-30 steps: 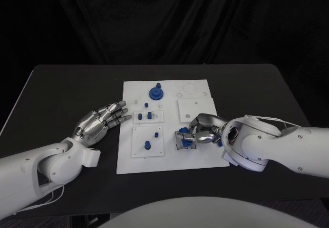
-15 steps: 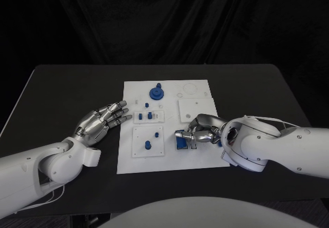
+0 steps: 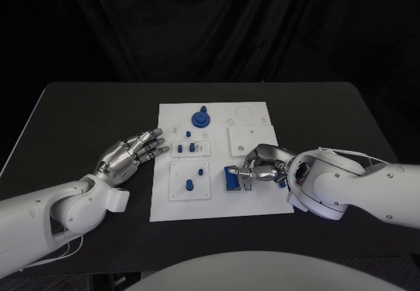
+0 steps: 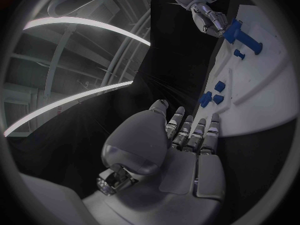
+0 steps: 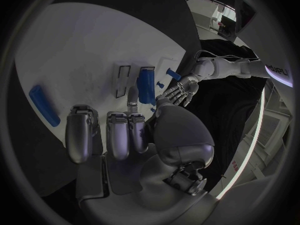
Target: Assemble the parts on the task board
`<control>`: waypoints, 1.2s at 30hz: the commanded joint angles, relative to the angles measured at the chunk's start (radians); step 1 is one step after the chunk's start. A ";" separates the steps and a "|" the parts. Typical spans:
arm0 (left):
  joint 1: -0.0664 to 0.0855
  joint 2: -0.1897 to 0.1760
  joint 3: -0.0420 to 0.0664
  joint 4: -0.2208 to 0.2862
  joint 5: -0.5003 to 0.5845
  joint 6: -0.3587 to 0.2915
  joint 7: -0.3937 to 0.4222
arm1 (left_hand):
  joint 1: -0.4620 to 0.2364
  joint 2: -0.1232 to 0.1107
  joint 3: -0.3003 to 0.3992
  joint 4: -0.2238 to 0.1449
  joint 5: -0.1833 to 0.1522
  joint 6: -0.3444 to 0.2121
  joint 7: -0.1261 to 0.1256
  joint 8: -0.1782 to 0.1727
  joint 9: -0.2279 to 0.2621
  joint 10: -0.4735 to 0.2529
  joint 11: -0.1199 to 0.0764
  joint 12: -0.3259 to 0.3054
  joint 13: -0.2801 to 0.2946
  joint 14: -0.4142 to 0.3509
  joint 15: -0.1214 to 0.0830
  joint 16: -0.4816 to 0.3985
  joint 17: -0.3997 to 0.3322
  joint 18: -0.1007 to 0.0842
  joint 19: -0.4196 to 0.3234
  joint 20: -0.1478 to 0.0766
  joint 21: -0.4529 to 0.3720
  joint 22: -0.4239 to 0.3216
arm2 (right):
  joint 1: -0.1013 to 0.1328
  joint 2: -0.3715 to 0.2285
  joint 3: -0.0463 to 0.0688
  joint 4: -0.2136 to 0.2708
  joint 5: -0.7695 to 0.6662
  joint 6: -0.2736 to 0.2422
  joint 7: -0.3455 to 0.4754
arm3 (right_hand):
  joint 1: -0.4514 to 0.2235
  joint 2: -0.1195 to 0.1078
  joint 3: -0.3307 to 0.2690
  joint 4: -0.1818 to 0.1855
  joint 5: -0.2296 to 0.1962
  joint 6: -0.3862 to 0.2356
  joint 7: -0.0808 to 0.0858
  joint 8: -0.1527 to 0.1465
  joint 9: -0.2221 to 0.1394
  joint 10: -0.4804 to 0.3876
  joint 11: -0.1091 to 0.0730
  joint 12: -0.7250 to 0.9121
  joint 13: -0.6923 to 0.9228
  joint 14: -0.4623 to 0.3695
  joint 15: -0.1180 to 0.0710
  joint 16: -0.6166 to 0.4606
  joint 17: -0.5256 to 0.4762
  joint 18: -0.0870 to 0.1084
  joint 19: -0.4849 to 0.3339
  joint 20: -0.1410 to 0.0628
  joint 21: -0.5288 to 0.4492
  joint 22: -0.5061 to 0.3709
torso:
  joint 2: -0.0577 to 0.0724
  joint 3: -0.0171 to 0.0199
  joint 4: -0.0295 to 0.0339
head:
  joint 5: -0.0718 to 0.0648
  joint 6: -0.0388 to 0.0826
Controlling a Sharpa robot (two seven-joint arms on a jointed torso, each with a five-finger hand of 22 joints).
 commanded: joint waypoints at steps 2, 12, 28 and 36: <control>-0.002 0.001 0.001 0.002 0.002 0.015 0.008 | 0.004 0.003 0.003 -0.004 0.004 -0.006 -0.002 0.001 -0.001 -0.007 0.002 -0.004 -0.001 -0.004 0.002 0.005 0.002 -0.017 0.009 0.000 -0.003 0.001 | -0.002 -0.020 0.000 0.014 -0.063 -0.118 0.113 | 0.068 -0.015 0.007 -0.006 0.047 -0.015 0.001 -0.002 0.002 0.106 0.005 0.003 0.263 0.104 0.007 0.003 0.263 0.004 0.035 0.006 0.009 0.217 | 0.000 0.0002 -0.0007 | 0.005 0.000; -0.003 -0.005 0.001 0.002 0.002 0.012 0.009 | 0.004 0.004 0.004 -0.004 0.005 -0.006 -0.002 0.001 -0.001 -0.007 0.002 -0.004 -0.001 -0.004 0.002 0.005 0.002 -0.017 0.010 0.000 -0.003 0.003 | -0.004 -0.076 -0.001 0.036 -0.338 -0.205 0.225 | 0.279 -0.079 0.002 -0.037 -0.013 -0.223 0.055 -0.125 -0.089 0.106 0.038 0.003 0.263 0.104 0.034 0.003 0.263 0.010 0.015 0.034 -0.017 0.208 | 0.000 0.0007 -0.0001 | 0.012 0.000; -0.005 0.000 0.001 -0.006 0.002 0.015 0.008 | 0.004 0.004 0.005 -0.006 0.005 -0.007 -0.002 0.001 -0.001 -0.007 0.002 -0.003 -0.001 -0.005 0.003 0.005 0.002 -0.017 0.010 0.000 -0.003 0.002 | -0.038 -0.063 -0.001 0.017 -0.513 -0.074 0.197 | 0.455 -0.136 -0.006 -0.047 -0.065 -0.377 0.052 -0.245 -0.310 0.106 0.032 0.003 0.263 0.104 0.032 0.003 0.263 0.010 0.013 0.030 -0.018 0.209 | -0.003 -0.0019 0.0002 | 0.017 0.000; -0.009 0.002 0.001 -0.008 0.002 0.019 0.008 | 0.004 0.004 0.006 -0.006 0.005 -0.008 -0.002 0.001 -0.002 -0.008 0.002 -0.004 -0.001 -0.005 0.003 0.005 0.001 -0.017 0.010 0.000 -0.003 0.001 | -0.051 -0.046 -0.001 0.004 -0.547 -0.055 0.178 | 0.396 -0.259 0.110 0.023 -0.207 -0.415 0.056 -0.210 -0.345 0.106 0.037 0.003 0.263 0.104 0.036 0.003 0.263 0.010 0.013 0.033 -0.020 0.209 | 0.001 0.0006 0.0018 | 0.014 0.000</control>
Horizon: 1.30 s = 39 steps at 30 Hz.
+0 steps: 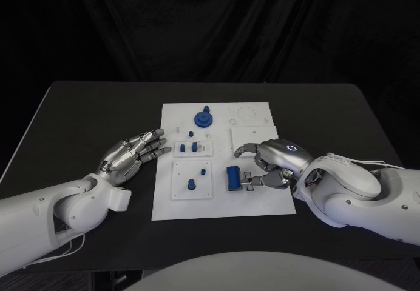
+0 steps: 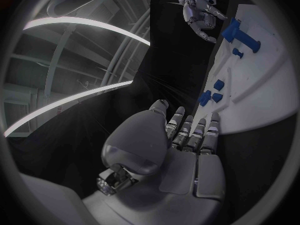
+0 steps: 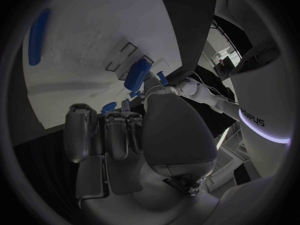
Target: Assemble the parts on the task board
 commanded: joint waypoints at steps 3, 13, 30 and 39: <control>-0.003 0.000 0.000 0.001 0.002 0.015 0.009 | 0.004 0.004 0.003 -0.003 0.005 -0.008 -0.002 0.001 -0.002 -0.008 0.002 -0.004 -0.001 -0.005 0.003 0.005 0.001 -0.017 0.003 0.000 -0.003 -0.001 | -0.007 0.008 0.000 -0.005 -0.054 0.035 -0.028 | -0.047 -0.025 0.013 0.003 -0.027 -0.009 -0.002 0.018 -0.012 0.104 0.003 0.003 0.263 0.106 0.005 0.003 0.263 0.007 0.019 0.003 0.012 0.212 | 0.004 0.0027 -0.0009 | 0.001 0.000; -0.006 0.000 0.000 0.004 0.002 0.018 0.010 | 0.004 0.004 0.004 -0.004 0.006 -0.007 -0.002 0.001 -0.002 -0.008 0.002 -0.004 -0.001 -0.006 0.003 0.004 0.001 -0.017 0.003 0.000 -0.003 -0.001 | -0.017 0.027 0.000 -0.015 -0.057 0.051 -0.051 | -0.069 -0.031 0.012 0.003 -0.031 -0.004 0.002 0.035 -0.018 0.104 0.005 0.003 0.263 0.106 0.006 0.003 0.263 0.004 0.027 0.004 0.025 0.217 | 0.003 0.0021 -0.0020 | 0.000 0.000; -0.008 -0.002 0.000 0.004 0.002 0.020 0.007 | 0.003 0.005 0.006 -0.004 0.006 -0.010 -0.001 0.001 -0.002 -0.009 0.001 -0.005 -0.001 -0.008 0.002 0.003 0.001 -0.017 0.003 0.000 -0.004 -0.002 | -0.027 0.059 0.000 -0.033 -0.058 0.052 -0.063 | -0.022 0.018 0.047 -0.005 0.089 -0.028 0.011 0.132 -0.025 0.104 0.014 0.003 0.263 0.106 0.015 0.003 0.263 0.006 0.023 0.012 0.017 0.214 | 0.001 0.0008 -0.0003 | -0.001 0.000; -0.009 -0.002 0.000 0.004 0.002 0.021 0.005 | 0.003 0.005 0.006 -0.005 0.006 -0.010 -0.001 0.001 -0.002 -0.010 0.001 -0.006 -0.001 -0.008 0.002 0.003 0.001 -0.017 0.002 0.000 -0.004 -0.003 | -0.031 0.068 0.000 -0.037 -0.058 0.027 -0.046 | -0.015 0.039 0.050 -0.012 0.141 -0.013 0.009 0.204 -0.013 0.104 0.012 0.003 0.263 0.106 0.013 0.003 0.263 0.004 0.027 0.011 0.024 0.216 | 0.003 0.0009 -0.0015 | 0.001 0.000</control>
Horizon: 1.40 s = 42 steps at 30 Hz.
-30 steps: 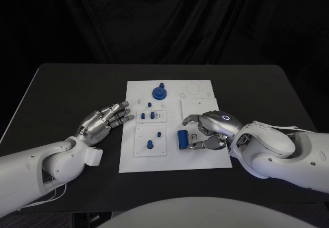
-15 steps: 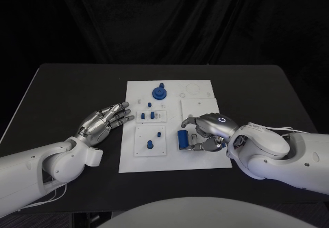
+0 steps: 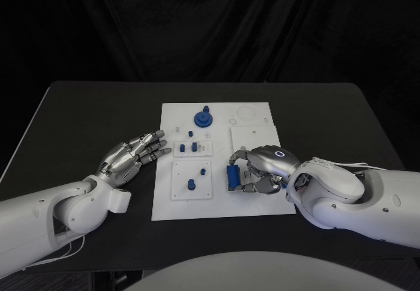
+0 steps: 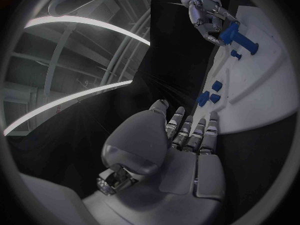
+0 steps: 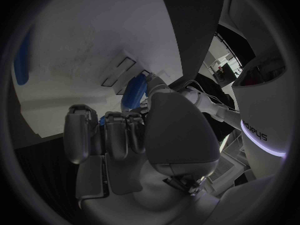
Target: Assemble the parts on the task board
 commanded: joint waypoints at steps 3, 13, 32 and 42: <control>-0.003 0.000 0.000 0.002 0.002 0.013 0.004 | 0.003 0.005 0.004 -0.002 0.006 -0.006 0.003 0.001 -0.001 -0.006 -0.002 -0.006 -0.001 -0.008 0.002 0.003 0.001 -0.017 0.002 0.000 -0.004 -0.001 | -0.004 0.000 0.000 0.001 -0.009 -0.040 0.008 | 0.002 0.018 0.005 -0.002 0.058 0.014 -0.006 0.042 0.009 0.104 0.002 0.003 0.263 0.107 0.004 0.003 0.263 0.003 0.030 0.002 0.010 0.218 | 0.001 -0.0007 -0.0011 | 0.003 0.000; -0.004 -0.001 0.000 0.001 0.002 0.013 0.003 | 0.002 0.006 0.005 -0.002 0.005 -0.006 0.003 0.001 -0.001 -0.007 -0.003 -0.006 -0.001 -0.008 0.002 0.003 0.001 -0.018 0.003 0.000 -0.004 -0.001 | -0.005 -0.017 0.000 0.016 -0.009 -0.105 0.033 | -0.049 0.035 0.054 0.005 0.436 0.044 -0.020 0.105 -0.021 0.104 -0.014 0.003 0.263 0.107 -0.009 0.003 0.263 0.001 0.033 -0.010 0.019 0.220 | 0.001 0.0009 -0.0001 | 0.003 0.000; -0.006 -0.003 0.000 0.000 0.002 0.012 0.004 | 0.001 0.006 0.006 -0.002 0.005 -0.006 0.003 0.001 -0.001 -0.007 -0.003 -0.006 -0.001 -0.008 0.002 0.003 0.001 -0.018 0.003 0.000 -0.004 -0.001 | -0.012 -0.056 0.000 0.056 -0.009 -0.057 0.008 | -0.148 0.020 0.155 0.007 0.595 0.095 -0.013 0.067 -0.081 0.104 -0.008 0.003 0.263 0.107 -0.005 0.003 0.263 0.002 0.032 -0.008 0.018 0.220 | -0.001 0.0004 -0.0003 | 0.005 0.000; -0.006 -0.004 0.000 -0.001 0.002 0.012 0.003 | 0.000 0.006 0.006 -0.002 0.005 -0.006 0.003 0.001 -0.001 -0.007 -0.003 -0.005 -0.001 -0.008 0.003 0.004 0.001 -0.018 0.004 0.000 -0.004 0.000 | -0.023 -0.058 0.000 0.058 -0.009 0.016 -0.029 | -0.168 0.013 0.170 0.004 0.519 0.082 -0.011 0.037 -0.102 0.104 -0.005 0.003 0.263 0.107 -0.002 0.003 0.263 0.010 0.012 -0.005 -0.015 0.208 | -0.001 -0.0013 -0.0006 | 0.008 0.000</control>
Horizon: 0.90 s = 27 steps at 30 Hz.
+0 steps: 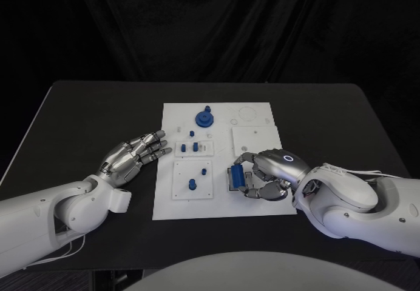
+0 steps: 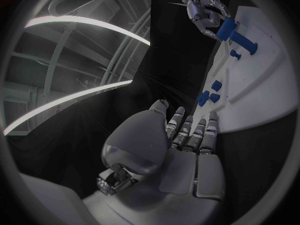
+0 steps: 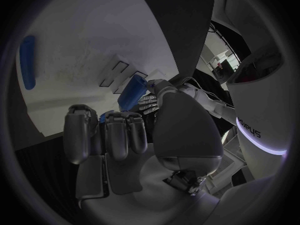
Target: Assemble the parts on the task board
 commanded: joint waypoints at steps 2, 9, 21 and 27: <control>-0.003 0.001 0.000 -0.001 0.002 0.009 0.001 | 0.000 0.006 0.006 -0.002 0.005 -0.006 0.003 0.001 -0.001 -0.007 -0.003 -0.005 -0.001 -0.004 -0.001 0.004 0.001 -0.018 0.003 0.000 -0.004 -0.001 | -0.009 0.000 0.000 0.003 -0.008 0.062 -0.043 | -0.009 -0.001 0.040 0.037 -0.011 0.035 -0.036 -0.005 0.215 0.104 0.003 0.003 0.263 0.103 0.002 0.003 0.263 0.011 0.011 0.003 -0.009 0.208 | 0.000 -0.0011 0.0007 | 0.000 0.000; -0.003 0.003 0.000 -0.003 0.002 0.011 -0.001 | -0.001 0.007 0.007 -0.002 0.004 -0.005 0.003 0.001 -0.001 -0.006 -0.003 -0.004 -0.001 -0.004 -0.001 0.004 0.001 -0.018 0.003 0.000 -0.004 -0.002 | -0.019 0.006 0.000 -0.007 -0.008 0.084 -0.060 | -0.038 0.003 0.038 0.038 -0.066 0.012 -0.031 -0.038 0.195 0.104 0.007 0.002 0.262 0.103 0.006 0.003 0.263 0.020 -0.011 0.007 -0.046 0.195 | 0.001 -0.0006 0.0022 | -0.002 0.000; -0.004 0.004 0.000 -0.004 0.002 0.012 -0.004 | -0.001 0.007 0.007 -0.002 0.004 -0.004 0.004 0.001 -0.001 -0.006 -0.003 -0.005 -0.001 -0.005 -0.001 0.004 0.001 -0.018 0.003 0.000 -0.004 -0.003 | -0.023 0.016 0.000 -0.023 -0.008 0.079 -0.071 | -0.050 0.024 -0.007 0.036 -0.426 -0.199 -0.044 -0.247 0.079 -0.015 -0.001 -0.063 0.139 0.093 0.000 -0.013 0.244 0.041 -0.062 0.004 -0.145 0.165 | 0.001 -0.0005 0.0005 | 0.001 0.000; -0.005 0.004 0.000 -0.005 0.002 0.012 -0.005 | -0.002 0.007 0.008 -0.002 0.004 -0.004 0.004 0.001 -0.001 -0.007 -0.002 -0.005 -0.001 -0.005 -0.001 0.003 0.001 -0.018 0.002 0.000 -0.005 -0.003 | -0.023 0.017 0.000 -0.025 -0.008 0.070 -0.070 | -0.033 0.030 -0.026 0.035 -0.458 -0.277 -0.062 -0.321 0.047 -0.065 -0.014 -0.094 0.085 0.087 -0.009 -0.022 0.232 0.045 -0.069 -0.004 -0.165 0.160 | 0.001 0.0004 0.0007 | 0.000 0.000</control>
